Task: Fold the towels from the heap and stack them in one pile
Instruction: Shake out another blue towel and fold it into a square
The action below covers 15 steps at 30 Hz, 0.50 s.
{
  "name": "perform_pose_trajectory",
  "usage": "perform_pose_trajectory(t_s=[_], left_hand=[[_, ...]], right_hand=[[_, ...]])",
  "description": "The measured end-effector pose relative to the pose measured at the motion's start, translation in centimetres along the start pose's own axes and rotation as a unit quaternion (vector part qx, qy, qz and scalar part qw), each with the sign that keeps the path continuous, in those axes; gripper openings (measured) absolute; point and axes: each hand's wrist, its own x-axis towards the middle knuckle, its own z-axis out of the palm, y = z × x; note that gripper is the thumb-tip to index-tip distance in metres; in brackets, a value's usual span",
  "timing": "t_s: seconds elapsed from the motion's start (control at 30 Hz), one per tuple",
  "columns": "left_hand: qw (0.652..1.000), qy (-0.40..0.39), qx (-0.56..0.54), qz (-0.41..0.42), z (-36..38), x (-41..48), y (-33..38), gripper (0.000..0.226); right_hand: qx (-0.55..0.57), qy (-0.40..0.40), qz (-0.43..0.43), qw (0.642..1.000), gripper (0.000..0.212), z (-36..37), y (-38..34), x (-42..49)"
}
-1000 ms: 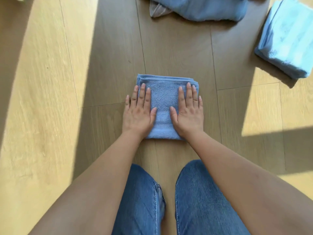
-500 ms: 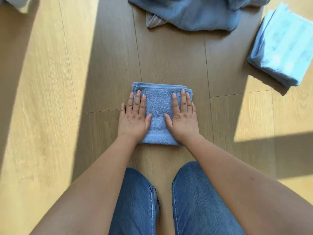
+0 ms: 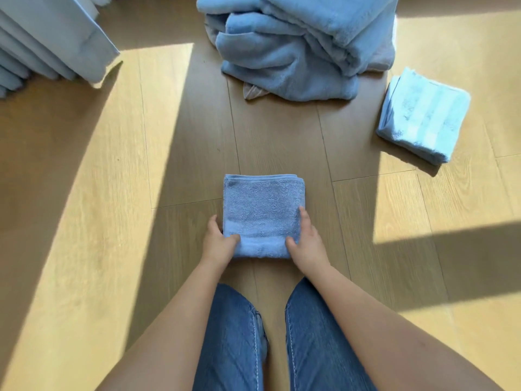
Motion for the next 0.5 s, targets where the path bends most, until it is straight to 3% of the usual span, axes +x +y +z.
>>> perform_pose_trajectory(t_s=[0.23, 0.5], left_hand=[[0.993, -0.071, -0.071, 0.066, -0.7, -3.0, -0.6, 0.078], [0.984, -0.058, 0.022, 0.17, -0.9, -5.2, 2.3, 0.054]], right_hand=[[0.007, 0.002, -0.012, 1.0, 0.067, -0.8, -0.6, -3.4], [0.05, 0.061, -0.046, 0.996, 0.057, -2.8, -1.8, -5.1]])
